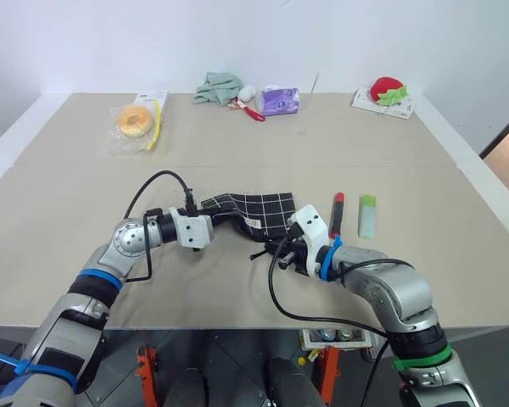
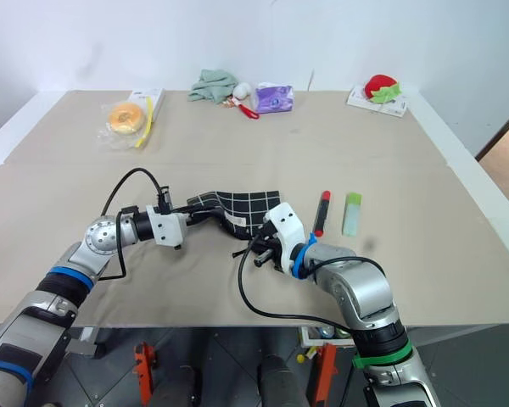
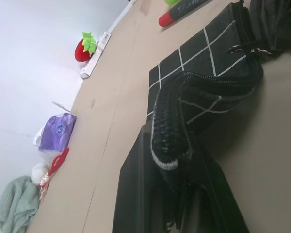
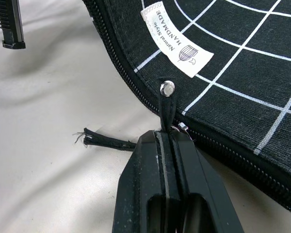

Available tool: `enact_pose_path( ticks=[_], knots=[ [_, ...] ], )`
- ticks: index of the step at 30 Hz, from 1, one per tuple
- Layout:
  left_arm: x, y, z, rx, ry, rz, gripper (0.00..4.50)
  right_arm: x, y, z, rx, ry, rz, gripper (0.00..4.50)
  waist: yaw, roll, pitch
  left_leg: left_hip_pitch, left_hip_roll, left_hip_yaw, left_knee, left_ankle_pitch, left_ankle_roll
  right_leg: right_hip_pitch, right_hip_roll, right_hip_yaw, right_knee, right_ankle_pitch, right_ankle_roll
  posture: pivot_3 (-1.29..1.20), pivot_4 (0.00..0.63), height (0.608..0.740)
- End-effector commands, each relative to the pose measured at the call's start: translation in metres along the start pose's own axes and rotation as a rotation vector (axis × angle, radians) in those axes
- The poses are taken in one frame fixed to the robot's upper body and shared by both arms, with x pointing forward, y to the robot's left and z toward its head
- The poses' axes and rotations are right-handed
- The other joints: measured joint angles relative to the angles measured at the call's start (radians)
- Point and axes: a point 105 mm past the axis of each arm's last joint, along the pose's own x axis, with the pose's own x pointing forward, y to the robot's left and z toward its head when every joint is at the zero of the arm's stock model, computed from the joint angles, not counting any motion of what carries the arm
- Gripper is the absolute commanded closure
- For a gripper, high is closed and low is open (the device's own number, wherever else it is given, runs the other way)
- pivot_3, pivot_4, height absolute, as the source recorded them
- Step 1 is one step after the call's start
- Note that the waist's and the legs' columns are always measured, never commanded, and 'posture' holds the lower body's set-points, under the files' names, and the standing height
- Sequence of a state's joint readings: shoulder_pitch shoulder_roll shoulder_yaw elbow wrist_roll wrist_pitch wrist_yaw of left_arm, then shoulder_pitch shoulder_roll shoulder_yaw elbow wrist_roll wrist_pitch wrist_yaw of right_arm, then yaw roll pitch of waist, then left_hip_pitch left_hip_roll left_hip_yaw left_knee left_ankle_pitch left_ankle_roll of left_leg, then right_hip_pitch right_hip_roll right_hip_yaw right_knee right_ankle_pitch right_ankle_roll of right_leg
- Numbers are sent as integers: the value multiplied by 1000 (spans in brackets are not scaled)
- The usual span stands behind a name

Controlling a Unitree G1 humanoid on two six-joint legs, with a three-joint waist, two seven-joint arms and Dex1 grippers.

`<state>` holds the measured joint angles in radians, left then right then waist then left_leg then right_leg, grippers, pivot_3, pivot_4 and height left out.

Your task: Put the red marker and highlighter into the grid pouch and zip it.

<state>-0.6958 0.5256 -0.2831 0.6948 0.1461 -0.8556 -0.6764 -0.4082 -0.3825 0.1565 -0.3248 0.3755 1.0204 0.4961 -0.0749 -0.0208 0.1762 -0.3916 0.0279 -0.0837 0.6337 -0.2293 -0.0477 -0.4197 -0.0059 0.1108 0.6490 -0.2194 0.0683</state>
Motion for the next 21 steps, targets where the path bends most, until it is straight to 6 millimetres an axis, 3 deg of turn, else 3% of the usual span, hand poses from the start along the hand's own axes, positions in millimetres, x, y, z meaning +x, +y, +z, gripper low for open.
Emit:
enact_pose_path(
  ticks=[1,10,15,21],
  knots=[
    [-1,13,6,2,-25,60,4500,6,22,17,-46,-57,85,4444,-1,0,0,0,0,0,0,0,0,0,0,0,0,0,0,0,150,739],
    [4,13,11,-9,-41,69,4500,19,44,50,-59,-187,153,4444,-1,0,0,-1,0,0,0,0,0,-1,0,0,0,0,0,0,150,739],
    [2,12,10,-16,-37,73,4500,16,28,40,-64,-151,100,4444,-1,0,0,-2,0,0,0,0,0,-1,0,0,0,0,0,0,150,739],
    [-2,13,8,-19,-25,76,4500,-4,8,34,-88,-153,54,4444,0,0,0,-2,0,0,0,0,0,-2,0,0,0,0,0,0,150,739]
  ],
)
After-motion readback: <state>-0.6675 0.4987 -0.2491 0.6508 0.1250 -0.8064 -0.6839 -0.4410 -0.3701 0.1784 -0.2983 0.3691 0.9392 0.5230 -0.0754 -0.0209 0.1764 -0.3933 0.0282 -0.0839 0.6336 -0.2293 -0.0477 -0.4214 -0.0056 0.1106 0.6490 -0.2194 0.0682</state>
